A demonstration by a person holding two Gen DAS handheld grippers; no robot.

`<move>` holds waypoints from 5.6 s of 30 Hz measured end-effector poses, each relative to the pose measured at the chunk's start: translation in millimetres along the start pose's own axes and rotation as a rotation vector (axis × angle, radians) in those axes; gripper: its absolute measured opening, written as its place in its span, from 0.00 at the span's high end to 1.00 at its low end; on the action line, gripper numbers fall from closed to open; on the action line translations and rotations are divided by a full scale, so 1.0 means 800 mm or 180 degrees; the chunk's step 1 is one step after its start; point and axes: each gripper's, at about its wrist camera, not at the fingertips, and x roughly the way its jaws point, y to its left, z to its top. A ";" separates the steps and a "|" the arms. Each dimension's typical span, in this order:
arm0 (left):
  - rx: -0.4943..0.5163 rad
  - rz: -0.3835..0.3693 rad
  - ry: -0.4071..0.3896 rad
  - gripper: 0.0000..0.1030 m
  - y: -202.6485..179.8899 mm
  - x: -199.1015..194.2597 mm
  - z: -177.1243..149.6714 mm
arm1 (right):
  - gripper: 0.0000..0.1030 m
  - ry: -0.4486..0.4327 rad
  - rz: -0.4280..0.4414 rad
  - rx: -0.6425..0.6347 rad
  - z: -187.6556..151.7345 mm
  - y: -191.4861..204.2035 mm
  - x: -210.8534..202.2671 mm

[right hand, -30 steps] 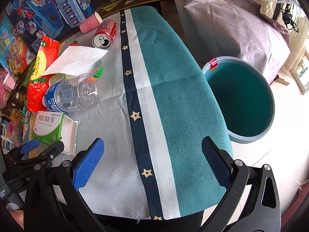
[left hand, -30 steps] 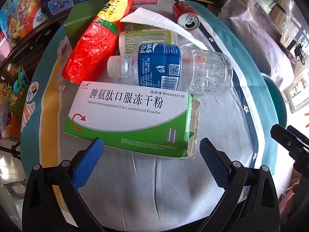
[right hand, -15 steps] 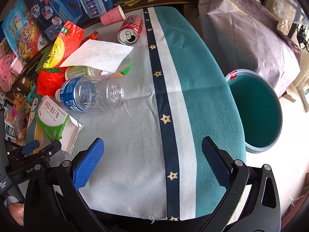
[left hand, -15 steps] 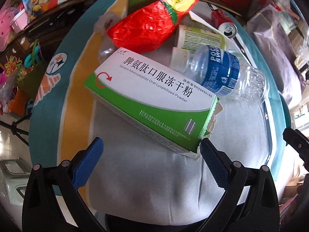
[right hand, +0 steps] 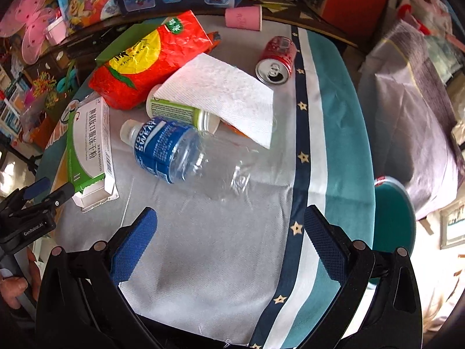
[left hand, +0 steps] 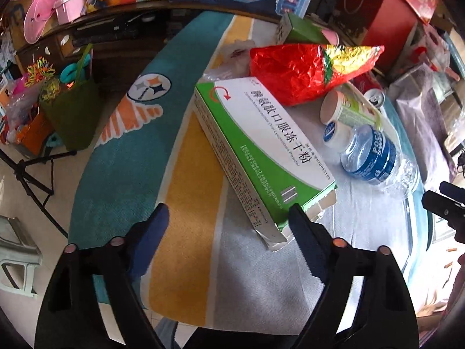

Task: Collect trash
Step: 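Move the right tool toward the Pocari Sweat bottle while the left tool approaches the green-and-white medicine box, then close the right tool on the Pocari Sweat bottle while the left tool grips the medicine box end, then lift the bottle with the right tool while the left tool lifts the medicine box, then open the right tool over the teal bin while the left tool drops the medicine box in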

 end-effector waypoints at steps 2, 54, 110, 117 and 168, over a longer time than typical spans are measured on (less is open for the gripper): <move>0.0004 -0.0017 -0.0070 0.39 0.003 -0.002 0.003 | 0.06 0.0005 0.0047 -0.0134 0.014 0.010 -0.001; 0.0937 -0.0565 -0.0139 0.96 -0.066 -0.026 0.023 | 0.39 0.0100 0.1180 0.0536 -0.027 -0.057 -0.012; 0.1068 -0.0915 0.0476 0.10 -0.008 0.004 0.021 | 0.39 0.0772 0.1352 0.0287 0.004 0.032 0.083; 0.1219 -0.0973 0.0640 0.10 -0.062 0.047 0.045 | 0.39 0.0613 0.1279 0.0575 -0.008 -0.021 0.062; 0.3545 -0.1380 0.1000 0.24 -0.594 0.098 -0.046 | 0.39 -0.0419 0.0728 0.3380 -0.259 -0.483 -0.008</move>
